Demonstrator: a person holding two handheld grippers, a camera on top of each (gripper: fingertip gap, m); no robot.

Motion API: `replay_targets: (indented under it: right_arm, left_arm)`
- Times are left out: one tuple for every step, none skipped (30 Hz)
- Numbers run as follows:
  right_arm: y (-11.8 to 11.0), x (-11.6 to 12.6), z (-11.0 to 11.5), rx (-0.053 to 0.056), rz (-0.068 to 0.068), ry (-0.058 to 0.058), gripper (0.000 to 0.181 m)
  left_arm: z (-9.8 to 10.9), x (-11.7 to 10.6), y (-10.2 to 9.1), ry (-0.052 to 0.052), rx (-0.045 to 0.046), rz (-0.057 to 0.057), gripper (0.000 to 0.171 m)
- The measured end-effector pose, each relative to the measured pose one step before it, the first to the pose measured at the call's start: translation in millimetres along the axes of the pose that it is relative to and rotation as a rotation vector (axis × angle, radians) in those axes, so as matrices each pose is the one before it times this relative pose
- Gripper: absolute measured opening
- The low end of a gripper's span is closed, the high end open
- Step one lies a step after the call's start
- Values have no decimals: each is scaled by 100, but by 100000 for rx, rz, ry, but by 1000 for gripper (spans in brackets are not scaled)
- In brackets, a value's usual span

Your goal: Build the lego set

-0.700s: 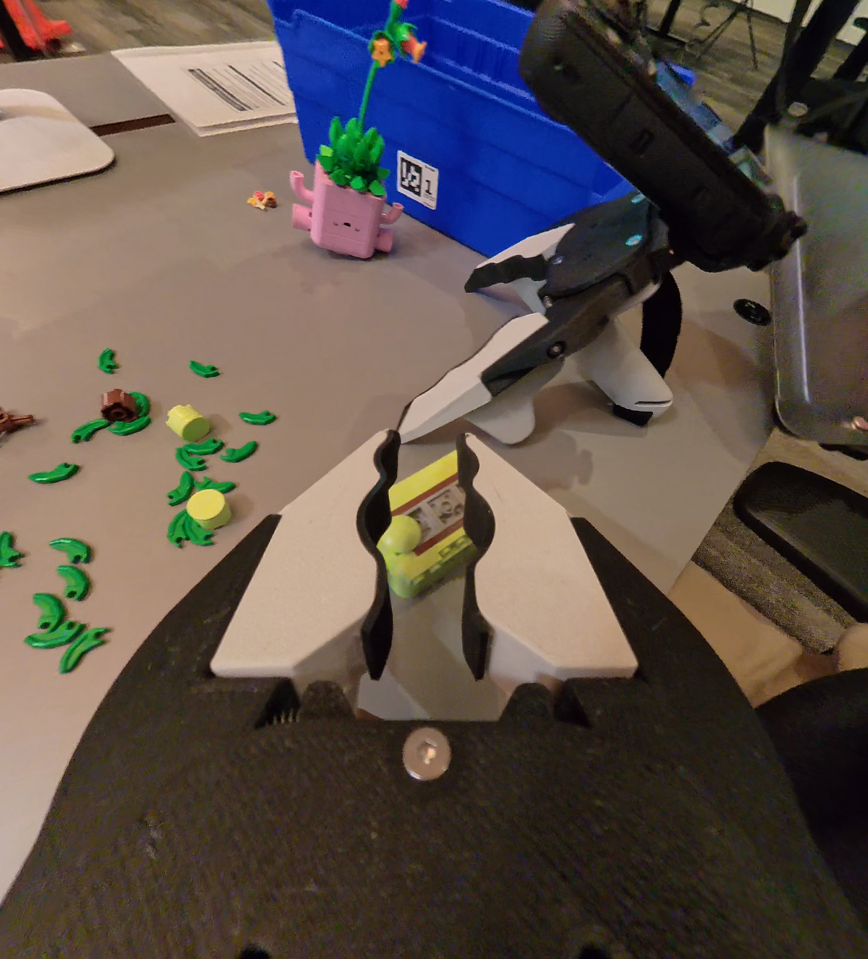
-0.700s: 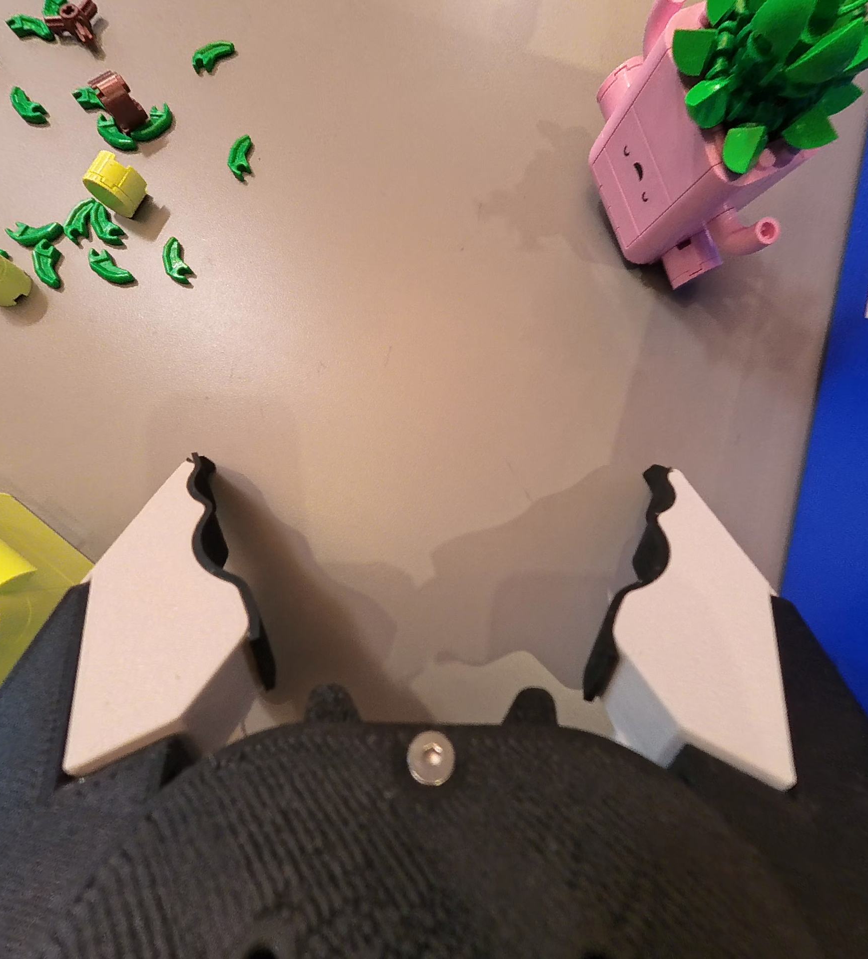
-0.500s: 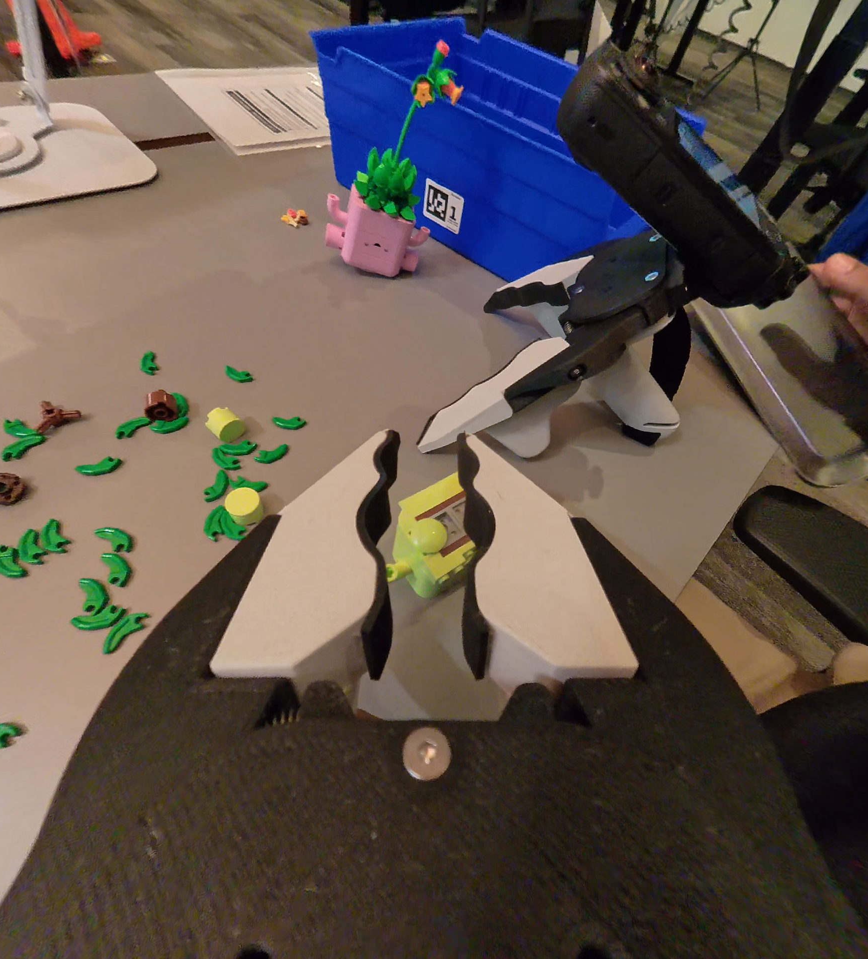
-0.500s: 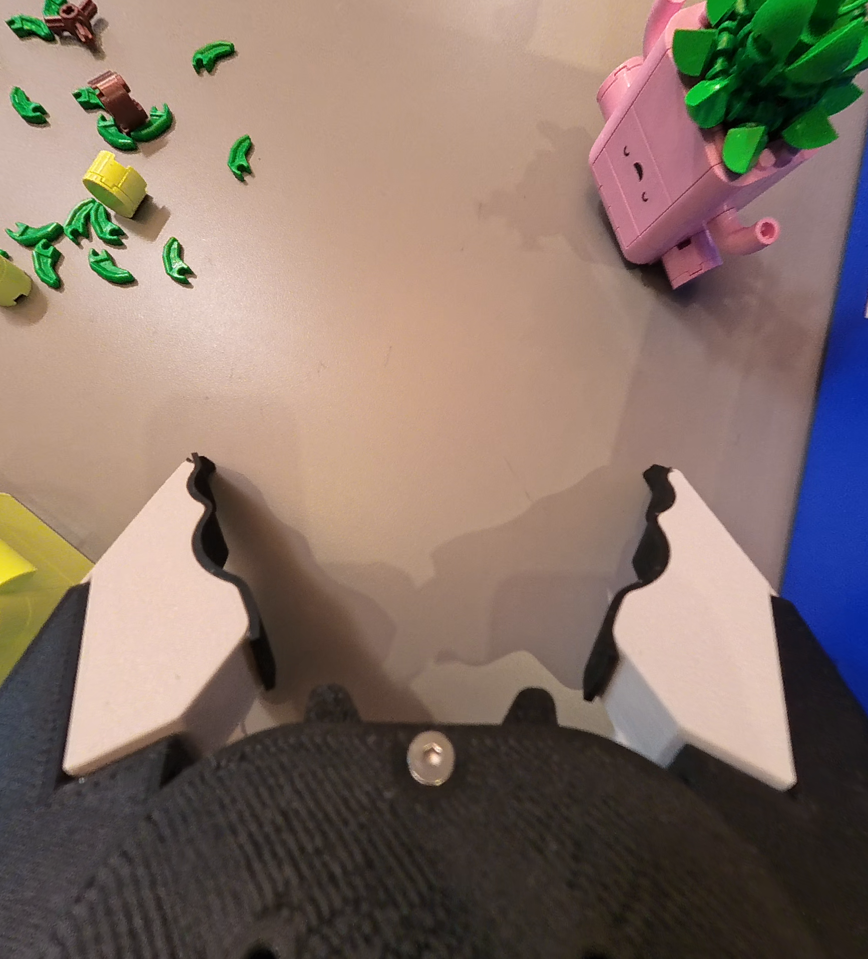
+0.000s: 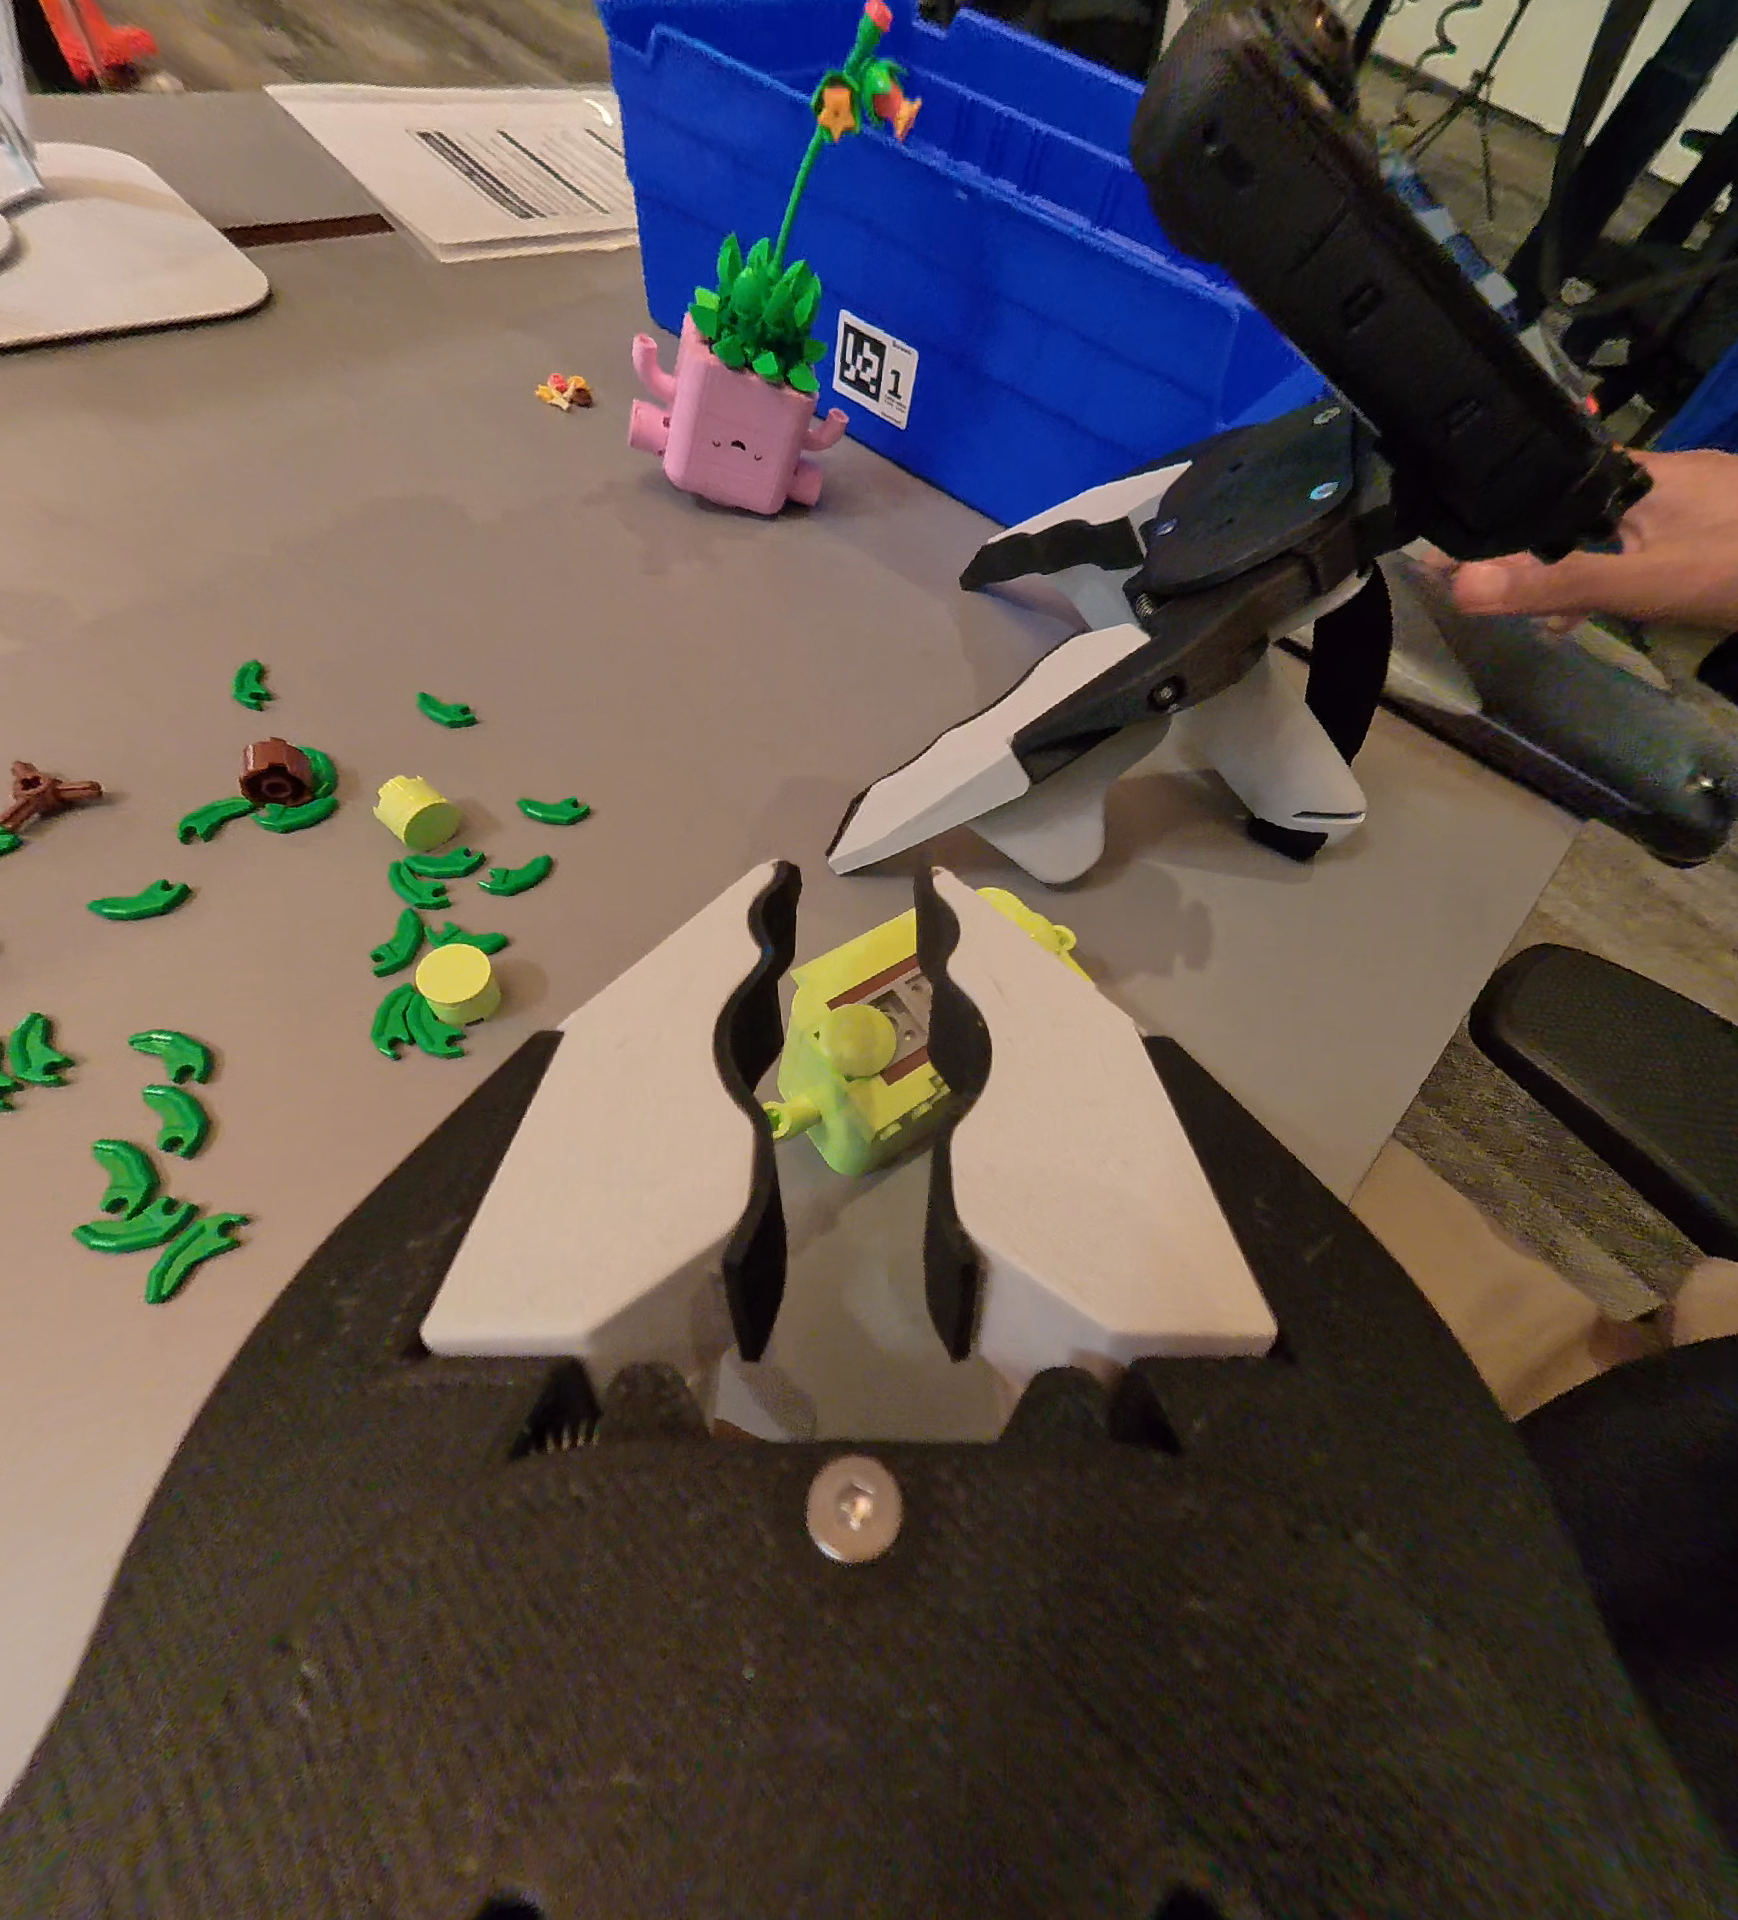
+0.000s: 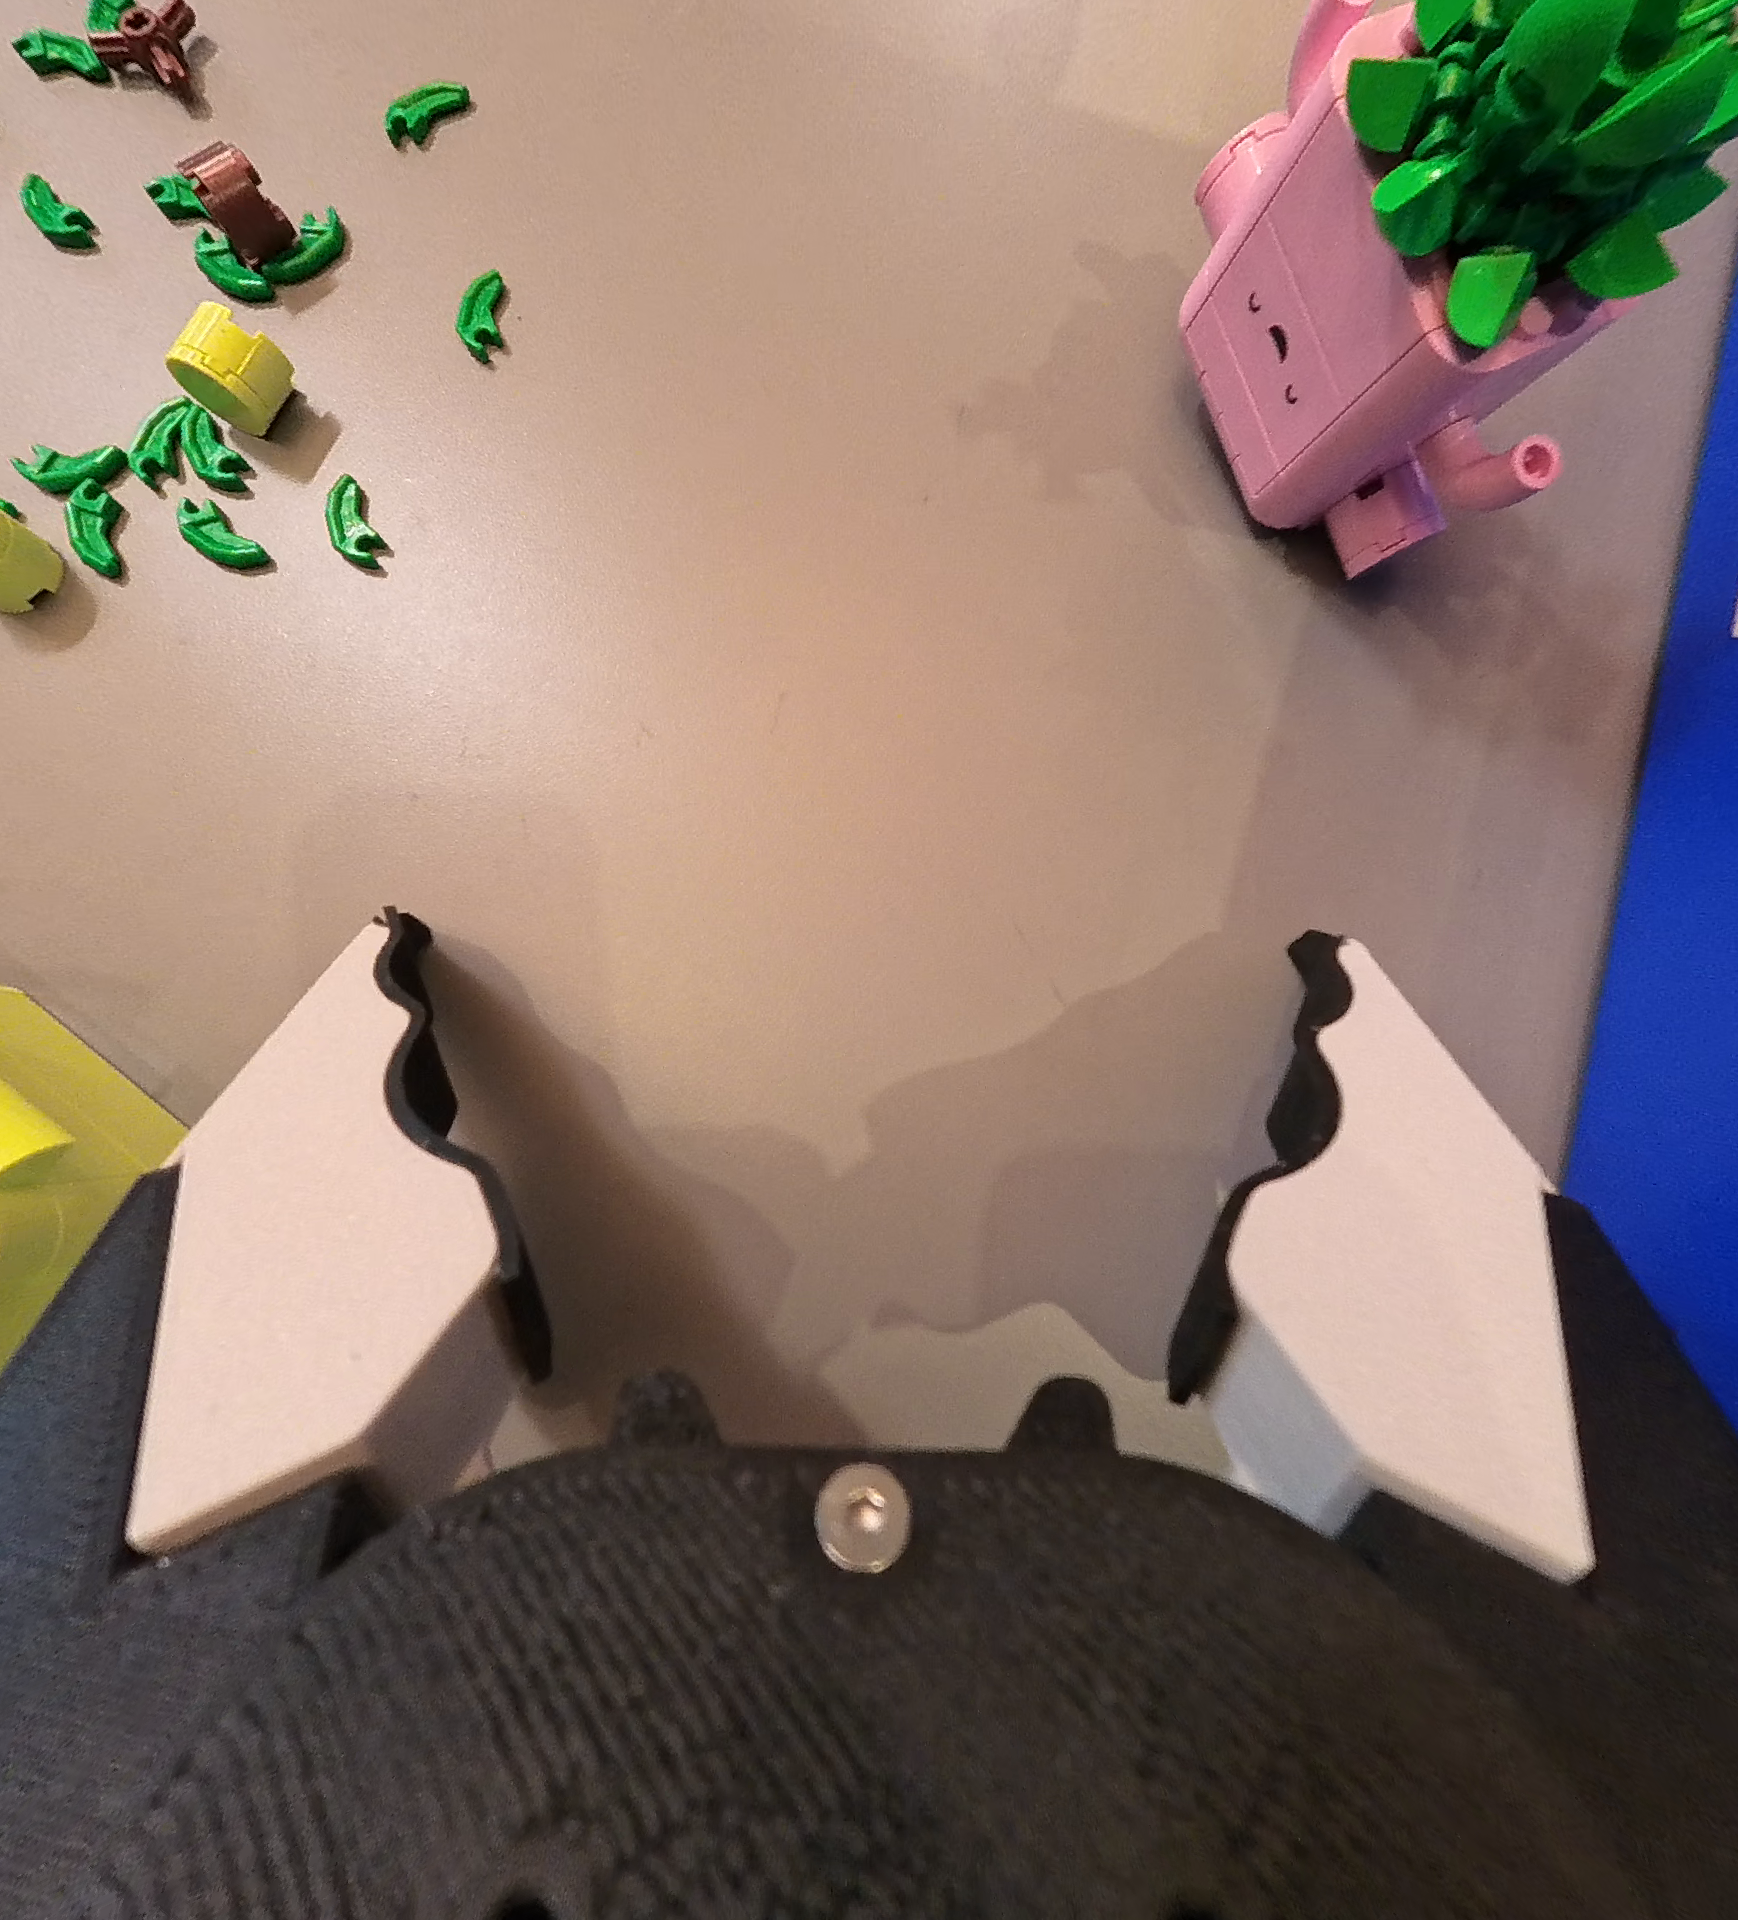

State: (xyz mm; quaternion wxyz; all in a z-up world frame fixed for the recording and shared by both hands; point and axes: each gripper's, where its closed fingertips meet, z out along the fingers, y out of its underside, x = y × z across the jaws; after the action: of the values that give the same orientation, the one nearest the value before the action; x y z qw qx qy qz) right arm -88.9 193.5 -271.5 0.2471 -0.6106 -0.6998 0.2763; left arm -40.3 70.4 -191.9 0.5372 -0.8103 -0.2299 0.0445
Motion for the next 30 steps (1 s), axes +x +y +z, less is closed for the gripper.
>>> replay_targets:
  right_arm:
    - [0, 0, 0, 3, 0, 0, 159]
    - [-7, 0, -7, 1, -1, 1, 159]
    - [0, 0, 0, -1, 3, 0, 159]
    - [0, 0, 0, -1, -1, 1, 159]
    - [0, 0, 0, 3, 0, 0, 159]
    - [0, 0, 0, 0, 0, 0, 159]
    - [0, 0, 0, 1, -1, 1, 159]
    - [0, 0, 0, 0, 2, 2, 159]
    - [0, 0, 0, 2, 0, 2, 159]
    - [0, 0, 0, 3, 1, 1, 159]
    - [0, 0, 0, 0, 0, 0, 159]
    - [0, 0, 0, 0, 0, 0, 159]
    - [0, 0, 0, 2, 0, 2, 159]
    - [0, 0, 0, -2, -2, 0, 159]
    - [0, 0, 0, 1, 1, -1, 159]
    - [0, 0, 0, 0, -1, -1, 159]
    - [-7, 0, -7, 0, -1, -1, 159]
    - [0, 0, 0, -1, -1, 1, 159]
    - [0, 0, 0, -1, 1, -1, 159]
    - [7, -1, -7, 0, -1, -1, 159]
    - [0, 0, 0, -3, -1, -1, 159]
    - [0, 0, 0, 0, 0, 0, 159]
    - [0, 0, 0, -1, -1, 1, 159]
    - [0, 0, 0, -3, -2, -2, 159]
    - [0, 0, 0, -1, 1, -1, 159]
    - [0, 0, 0, 0, 1, 1, 159]
    - [0, 0, 0, -1, 2, -1, 159]
    - [0, 0, 0, 0, 0, 3, 159]
    - [0, 0, 0, -3, 2, -3, 159]
    - [0, 0, 0, 1, 1, -1, 159]
  left_arm:
    - [150, 5, 102, 734, -286, -465, 22]
    - [114, 21, 77, 627, -245, -379, 22]
    - [52, 24, 41, 407, -77, -211, 22]
    - [-19, 9, 15, 116, 135, -55, 22]
    - [-72, -27, -6, -156, 367, -5, 22]
    - [-103, -73, 5, -283, 327, -85, 22]
    - [-96, -112, 38, -284, 93, -229, 22]
    - [-81, -168, 64, -328, 88, -387, 22]
    - [-52, -181, 63, -286, 118, -494, 22]
    - [16, -166, 93, -66, 8, -619, 21]
    - [78, -125, 95, 244, -205, -711, 21]
    - [126, -63, 113, 496, -321, -675, 21]
    - [158, -22, 110, 573, -367, -556, 22]
    - [146, 7, 86, 546, -305, -389, 22]
    - [119, 18, 64, 442, -216, -236, 22]
    - [109, 6, 62, 273, -212, -123, 22]
    - [79, -7, 38, 109, -138, -32, 22]
    - [51, -53, 23, -47, -30, -13, 22]
    - [36, -76, 25, -104, -28, -49, 22]
    - [32, -91, 40, -82, -106, -131, 22]
    - [12, -105, 43, -33, -119, -257, 22]
    - [23, -107, 56, 20, -117, -320, 22]
    - [9, -127, 71, -67, -203, -267, 22]
    - [23, -139, 69, -172, -239, -198, 22]
    - [32, -121, 65, -151, -208, -215, 22]
    - [45, -96, 53, -26, -141, -269, 22]
    - [54, -58, 43, 89, -150, -297, 22]
    - [66, -46, 29, 112, -160, -271, 22]
    - [80, 10, 19, 242, -248, -252, 22]
    - [73, 39, -21, 383, -114, -157, 22]
